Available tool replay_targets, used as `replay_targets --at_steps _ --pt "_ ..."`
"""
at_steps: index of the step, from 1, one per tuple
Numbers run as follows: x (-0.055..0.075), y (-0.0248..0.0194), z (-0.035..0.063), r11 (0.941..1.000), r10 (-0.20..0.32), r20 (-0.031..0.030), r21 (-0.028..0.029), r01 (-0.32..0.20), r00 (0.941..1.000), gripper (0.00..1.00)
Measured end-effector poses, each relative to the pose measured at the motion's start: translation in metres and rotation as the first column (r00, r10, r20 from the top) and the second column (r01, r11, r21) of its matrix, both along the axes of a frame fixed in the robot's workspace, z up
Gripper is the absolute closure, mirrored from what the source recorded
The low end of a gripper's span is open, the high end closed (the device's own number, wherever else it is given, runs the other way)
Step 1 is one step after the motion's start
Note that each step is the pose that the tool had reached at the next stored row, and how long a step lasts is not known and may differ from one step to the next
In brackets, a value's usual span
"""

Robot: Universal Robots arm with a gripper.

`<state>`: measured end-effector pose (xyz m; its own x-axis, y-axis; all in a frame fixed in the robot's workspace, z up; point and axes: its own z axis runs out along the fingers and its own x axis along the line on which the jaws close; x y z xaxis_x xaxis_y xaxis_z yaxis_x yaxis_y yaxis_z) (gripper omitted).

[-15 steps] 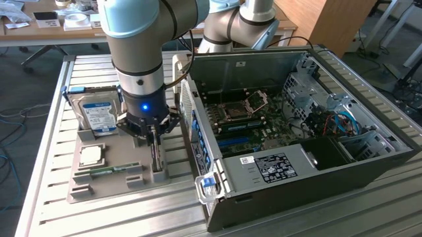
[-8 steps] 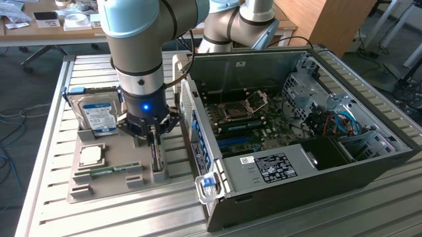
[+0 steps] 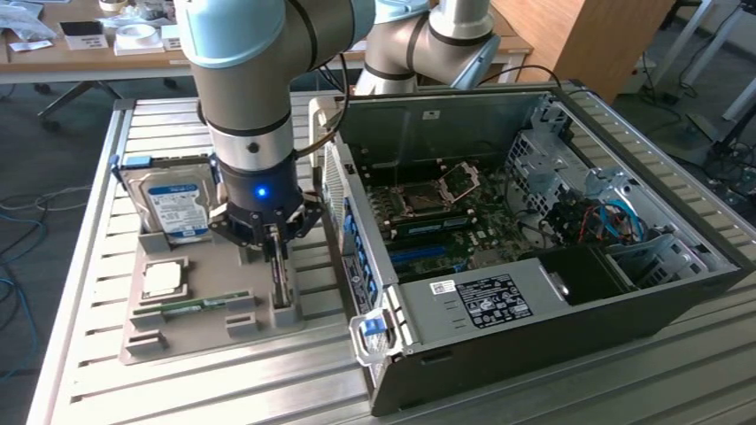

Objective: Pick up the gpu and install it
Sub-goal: 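Pick up the gpu and move the gpu toward the slot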

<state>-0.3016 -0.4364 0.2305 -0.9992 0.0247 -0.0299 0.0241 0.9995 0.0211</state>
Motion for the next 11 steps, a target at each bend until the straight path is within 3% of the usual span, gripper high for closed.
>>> replay_targets --at_steps 5,11 --pt "0.0 0.0 0.0037 1.0 0.0 -0.0001 -0.0001 0.0 1.0 0.73" --pt "0.0 0.0 0.0194 1.0 0.0 -0.0001 -0.0001 0.0 1.0 0.73"
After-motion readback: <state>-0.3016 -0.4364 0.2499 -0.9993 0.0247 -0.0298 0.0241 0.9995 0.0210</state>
